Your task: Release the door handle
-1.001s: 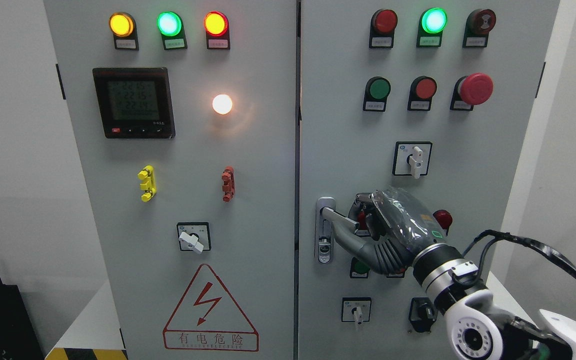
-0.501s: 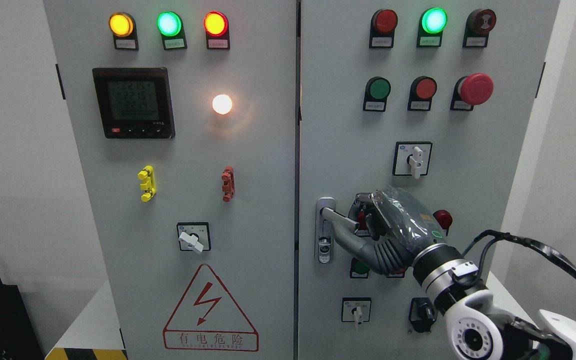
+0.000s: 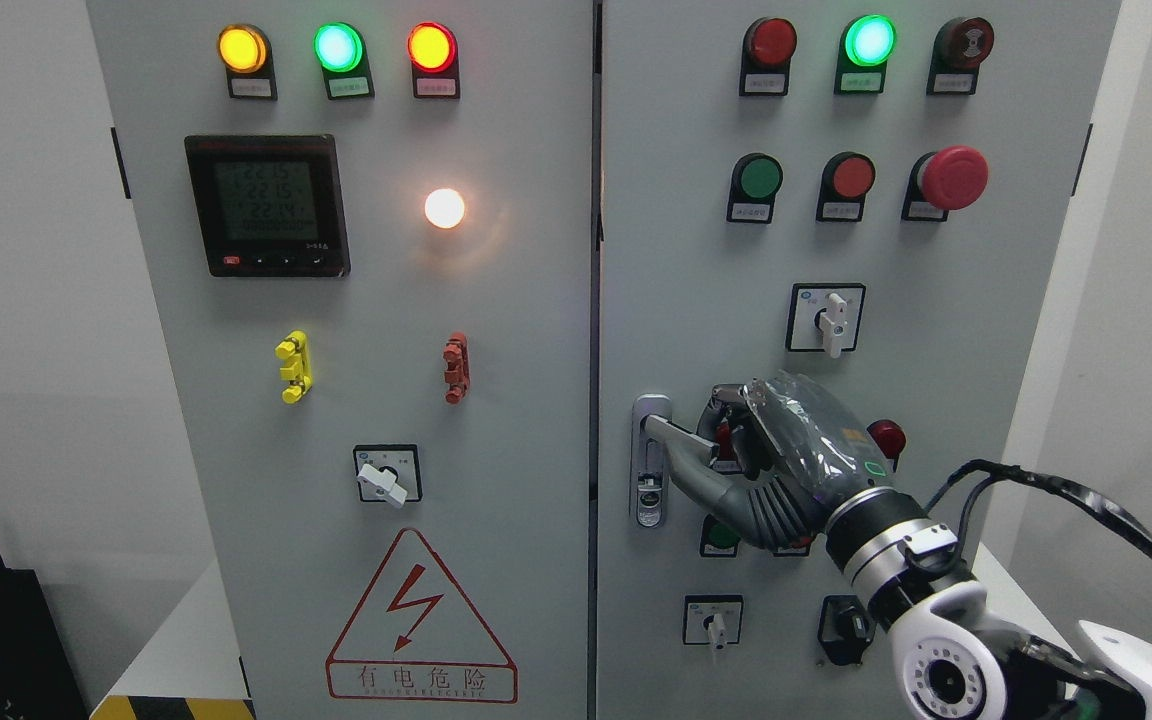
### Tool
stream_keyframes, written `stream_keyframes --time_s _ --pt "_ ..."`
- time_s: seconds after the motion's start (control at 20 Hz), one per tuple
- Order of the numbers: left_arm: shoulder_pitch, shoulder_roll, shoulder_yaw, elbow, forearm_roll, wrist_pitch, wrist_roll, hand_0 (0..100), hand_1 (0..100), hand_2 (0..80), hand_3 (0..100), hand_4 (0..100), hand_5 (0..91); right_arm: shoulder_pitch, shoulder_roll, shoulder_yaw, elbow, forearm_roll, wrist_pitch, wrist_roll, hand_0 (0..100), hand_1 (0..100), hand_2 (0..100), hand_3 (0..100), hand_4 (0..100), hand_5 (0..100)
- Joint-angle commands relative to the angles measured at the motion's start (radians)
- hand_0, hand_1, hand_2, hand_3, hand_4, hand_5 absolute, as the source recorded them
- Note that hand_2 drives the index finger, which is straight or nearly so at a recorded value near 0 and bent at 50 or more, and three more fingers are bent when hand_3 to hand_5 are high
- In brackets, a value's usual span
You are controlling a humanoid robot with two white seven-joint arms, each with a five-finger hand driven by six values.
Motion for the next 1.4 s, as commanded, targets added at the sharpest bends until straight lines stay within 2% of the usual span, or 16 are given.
stream_keyframes --time_s 0.0,1.35 --pt "-0.003 0.0 0.002 0.009 0.0 0.0 0.0 12 39 0.0 0 0 0.0 0.005 0.0 0.0 -0.003 0.0 -0.001 0.0 49 39 71 100 100 100" --pt "-0.003 0.0 0.002 0.009 0.0 0.0 0.0 12 39 0.0 0 0 0.0 -0.005 0.0 0.0 -0.006 0.0 -0.004 0.0 51 39 70 100 100 100"
